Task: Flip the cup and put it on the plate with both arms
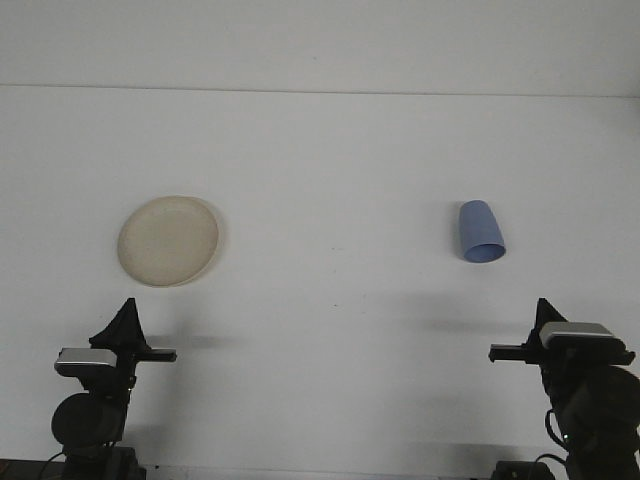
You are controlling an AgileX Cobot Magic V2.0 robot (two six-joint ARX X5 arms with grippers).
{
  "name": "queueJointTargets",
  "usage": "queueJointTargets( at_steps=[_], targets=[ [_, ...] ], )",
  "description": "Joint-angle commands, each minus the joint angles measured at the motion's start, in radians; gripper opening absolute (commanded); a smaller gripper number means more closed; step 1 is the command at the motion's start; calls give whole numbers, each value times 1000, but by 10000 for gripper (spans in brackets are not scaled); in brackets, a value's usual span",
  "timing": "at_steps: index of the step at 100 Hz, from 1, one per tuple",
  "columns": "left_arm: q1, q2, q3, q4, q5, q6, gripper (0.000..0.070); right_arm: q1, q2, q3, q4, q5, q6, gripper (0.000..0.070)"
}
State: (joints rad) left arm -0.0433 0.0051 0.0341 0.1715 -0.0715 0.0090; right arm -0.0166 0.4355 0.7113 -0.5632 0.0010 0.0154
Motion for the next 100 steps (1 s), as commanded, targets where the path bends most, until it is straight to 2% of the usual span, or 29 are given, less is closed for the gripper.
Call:
queueJointTargets(
  at_steps=[1,17,32,80,84,88,100],
  targets=[
    [0,-2,-20,10,4,-2,12,0,71,66,-54,0,7,0],
    [0,-2,-20,10,4,-1,12,0,213,167,-173,-1,7,0],
    [0,-2,-20,10,4,-1,12,0,285,188,-195,-2,11,0],
    [0,-2,-20,10,4,-2,12,0,305,188,-195,-2,14,4],
    [0,-2,-20,10,4,-2,12,0,305,188,-196,-2,14,26],
    [0,-2,-20,10,4,-2,13,0,304,188,-198,-2,14,83],
    [0,-2,-20,10,4,-2,12,0,304,188,-201,-2,14,373]
  ],
)
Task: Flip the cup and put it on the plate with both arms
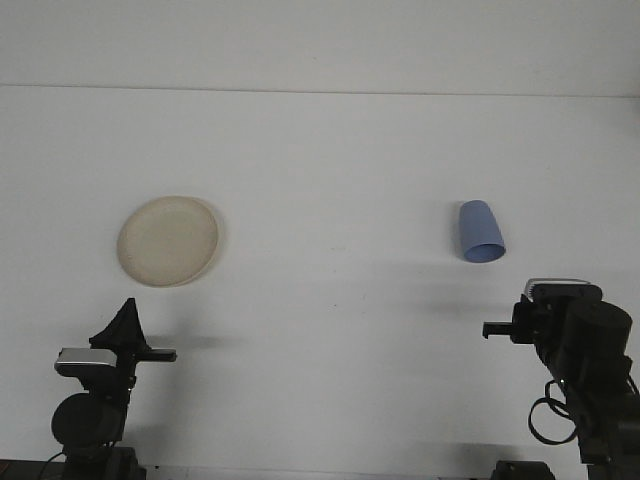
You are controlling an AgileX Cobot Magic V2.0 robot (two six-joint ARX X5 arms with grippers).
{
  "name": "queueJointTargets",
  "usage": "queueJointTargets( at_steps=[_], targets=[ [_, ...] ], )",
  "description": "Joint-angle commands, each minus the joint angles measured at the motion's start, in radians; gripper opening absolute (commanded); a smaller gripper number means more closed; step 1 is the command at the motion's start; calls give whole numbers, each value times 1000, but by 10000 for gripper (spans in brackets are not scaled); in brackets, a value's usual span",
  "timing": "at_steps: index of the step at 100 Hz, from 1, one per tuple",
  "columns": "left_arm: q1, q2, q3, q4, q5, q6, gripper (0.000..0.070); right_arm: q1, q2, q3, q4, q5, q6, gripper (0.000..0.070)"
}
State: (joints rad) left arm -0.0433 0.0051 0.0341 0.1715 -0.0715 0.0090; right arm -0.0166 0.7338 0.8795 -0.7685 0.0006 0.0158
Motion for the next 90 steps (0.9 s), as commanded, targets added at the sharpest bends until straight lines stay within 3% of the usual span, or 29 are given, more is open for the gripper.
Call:
queueJointTargets(
  at_steps=[1,5,9,77,90],
  targets=[
    [0,-2,-20,10,4,-2,12,0,6,20,5,-1,14,393],
    [0,-2,-20,10,4,-1,12,0,6,20,5,-1,13,456],
    [0,-2,-20,10,4,-1,12,0,5,20,5,-1,13,477],
    [0,-2,-20,10,4,-2,12,-8,135,19,162,-5,3,477],
    [0,-2,-20,10,4,-2,12,-18,204,16,252,-55,-4,477]
  ],
)
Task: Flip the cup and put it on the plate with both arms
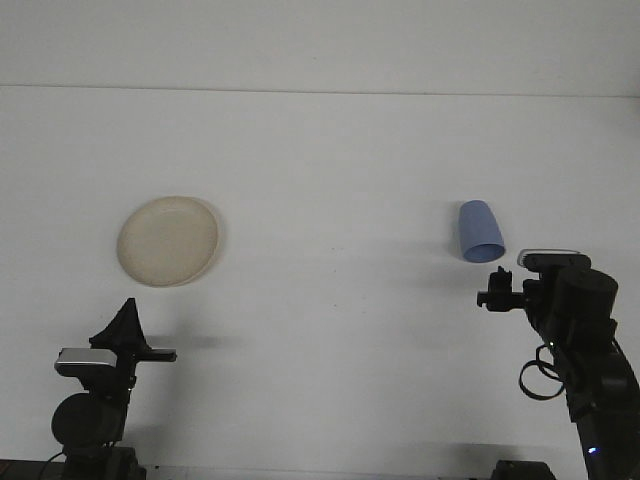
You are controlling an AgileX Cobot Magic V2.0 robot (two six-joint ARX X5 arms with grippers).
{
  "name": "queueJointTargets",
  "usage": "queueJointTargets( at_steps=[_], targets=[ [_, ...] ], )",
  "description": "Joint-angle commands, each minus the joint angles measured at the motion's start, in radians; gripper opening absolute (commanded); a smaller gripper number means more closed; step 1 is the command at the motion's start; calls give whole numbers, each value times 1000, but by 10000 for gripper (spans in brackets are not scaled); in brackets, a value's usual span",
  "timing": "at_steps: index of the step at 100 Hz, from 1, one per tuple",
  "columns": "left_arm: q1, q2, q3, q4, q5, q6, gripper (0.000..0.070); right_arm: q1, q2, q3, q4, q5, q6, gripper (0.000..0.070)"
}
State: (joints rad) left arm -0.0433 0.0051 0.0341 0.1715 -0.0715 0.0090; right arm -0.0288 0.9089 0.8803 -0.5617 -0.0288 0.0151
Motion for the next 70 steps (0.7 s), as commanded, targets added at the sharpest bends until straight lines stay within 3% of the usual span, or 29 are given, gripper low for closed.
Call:
queueJointTargets(
  at_steps=[1,32,70],
  targets=[
    [0,-2,-20,10,4,-2,12,-6,34,15,51,-29,-5,477],
    [0,-2,-20,10,4,-2,12,-35,144,-68,338,-63,-42,477],
    [0,-2,-20,10,4,-2,12,-105,166,-377,802,-87,-39,477]
  ],
)
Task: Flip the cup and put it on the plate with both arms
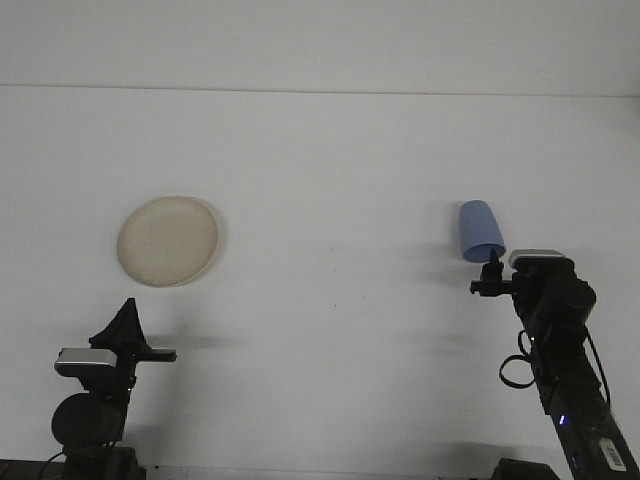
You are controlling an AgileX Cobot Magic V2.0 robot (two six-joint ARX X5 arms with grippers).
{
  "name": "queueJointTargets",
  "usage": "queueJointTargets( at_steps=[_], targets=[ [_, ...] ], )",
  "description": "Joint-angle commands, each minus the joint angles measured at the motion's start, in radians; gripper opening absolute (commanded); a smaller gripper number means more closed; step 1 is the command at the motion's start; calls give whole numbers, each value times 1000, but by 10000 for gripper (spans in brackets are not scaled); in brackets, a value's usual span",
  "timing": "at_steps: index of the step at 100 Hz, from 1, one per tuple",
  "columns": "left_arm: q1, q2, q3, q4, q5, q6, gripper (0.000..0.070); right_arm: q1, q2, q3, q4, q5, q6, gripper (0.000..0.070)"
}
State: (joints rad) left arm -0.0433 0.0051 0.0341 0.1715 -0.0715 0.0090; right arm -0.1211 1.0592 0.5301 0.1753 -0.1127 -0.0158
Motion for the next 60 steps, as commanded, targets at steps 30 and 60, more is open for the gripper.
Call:
queueJointTargets(
  at_steps=[30,60],
  targets=[
    [0,-2,-20,10,4,-2,12,-69,183,-82,305,-51,-6,477],
    [0,-2,-20,10,4,-2,12,-68,401,-80,555,-73,-6,477]
  ],
)
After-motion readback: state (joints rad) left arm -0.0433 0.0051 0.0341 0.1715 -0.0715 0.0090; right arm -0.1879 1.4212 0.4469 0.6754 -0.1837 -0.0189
